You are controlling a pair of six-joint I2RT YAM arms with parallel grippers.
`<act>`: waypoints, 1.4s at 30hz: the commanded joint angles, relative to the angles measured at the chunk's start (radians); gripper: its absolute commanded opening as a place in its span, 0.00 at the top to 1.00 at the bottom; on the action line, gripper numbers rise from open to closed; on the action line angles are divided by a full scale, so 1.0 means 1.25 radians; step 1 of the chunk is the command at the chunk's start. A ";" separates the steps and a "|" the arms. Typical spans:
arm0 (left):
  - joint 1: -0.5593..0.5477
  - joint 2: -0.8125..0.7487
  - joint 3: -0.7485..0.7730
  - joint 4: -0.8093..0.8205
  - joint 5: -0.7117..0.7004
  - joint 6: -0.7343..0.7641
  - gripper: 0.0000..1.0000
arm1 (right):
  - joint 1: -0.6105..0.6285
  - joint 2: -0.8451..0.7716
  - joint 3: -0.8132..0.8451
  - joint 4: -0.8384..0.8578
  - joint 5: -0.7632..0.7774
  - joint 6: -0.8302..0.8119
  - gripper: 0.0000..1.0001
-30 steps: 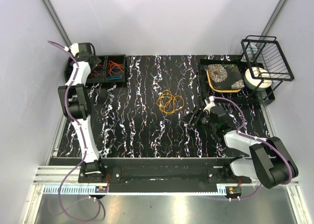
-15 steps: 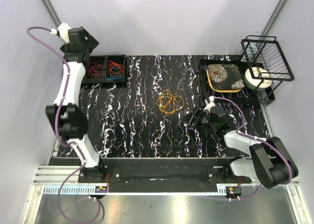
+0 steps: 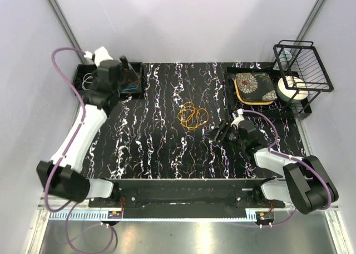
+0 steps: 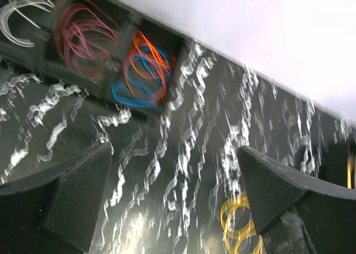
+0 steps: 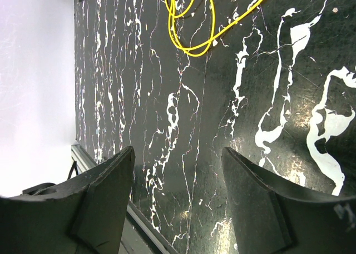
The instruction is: Untangle the cables
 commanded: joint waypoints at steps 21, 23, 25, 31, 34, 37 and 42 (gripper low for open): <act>-0.455 0.175 -0.201 0.121 -0.077 -0.022 0.12 | -0.007 0.020 0.035 -0.014 0.017 0.006 0.30; -0.455 0.219 -0.194 0.132 -0.070 -0.027 0.07 | -0.006 0.025 0.037 -0.017 0.018 0.006 0.30; -0.455 0.261 -0.186 0.150 -0.061 -0.023 0.06 | -0.006 0.027 0.040 -0.019 0.018 0.006 0.30; -0.455 0.349 -0.150 0.185 -0.050 -0.001 0.06 | -0.006 0.037 0.047 -0.024 0.018 0.007 0.30; -0.455 0.382 -0.133 0.205 -0.040 0.003 0.08 | -0.006 0.044 0.051 -0.027 0.020 0.007 0.30; -0.455 0.414 -0.118 0.216 -0.045 -0.003 0.09 | -0.006 0.046 0.053 -0.030 0.020 0.007 0.30; -0.455 0.468 -0.079 0.210 -0.046 -0.014 0.12 | -0.006 0.049 0.055 -0.033 0.020 0.007 0.30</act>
